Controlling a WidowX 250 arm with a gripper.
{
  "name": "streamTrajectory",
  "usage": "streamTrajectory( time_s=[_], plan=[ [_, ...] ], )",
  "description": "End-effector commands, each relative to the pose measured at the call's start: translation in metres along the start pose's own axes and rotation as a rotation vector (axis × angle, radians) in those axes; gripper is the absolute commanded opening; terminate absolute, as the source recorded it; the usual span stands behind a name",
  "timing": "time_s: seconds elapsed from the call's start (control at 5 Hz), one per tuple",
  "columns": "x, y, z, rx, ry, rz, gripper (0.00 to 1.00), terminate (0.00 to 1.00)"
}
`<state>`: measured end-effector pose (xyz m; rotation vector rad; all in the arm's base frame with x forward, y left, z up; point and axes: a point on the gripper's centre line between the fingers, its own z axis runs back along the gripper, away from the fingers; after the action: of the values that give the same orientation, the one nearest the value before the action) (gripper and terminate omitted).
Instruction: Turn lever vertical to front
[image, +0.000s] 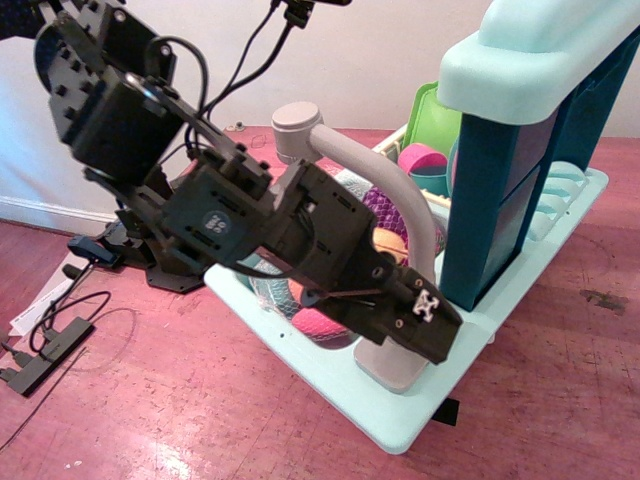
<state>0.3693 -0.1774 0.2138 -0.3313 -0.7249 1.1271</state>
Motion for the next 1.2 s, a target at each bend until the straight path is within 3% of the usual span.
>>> streamTrajectory(
  time_s=[0.0,0.8,1.0],
  plan=[
    [0.022,-0.01,0.005,-0.051,-0.008,0.048,1.0,0.0],
    [0.035,-0.018,-0.021,-0.053,0.013,0.044,1.0,0.0],
    [0.034,-0.011,-0.018,-0.045,0.028,0.038,1.0,0.0]
  ],
)
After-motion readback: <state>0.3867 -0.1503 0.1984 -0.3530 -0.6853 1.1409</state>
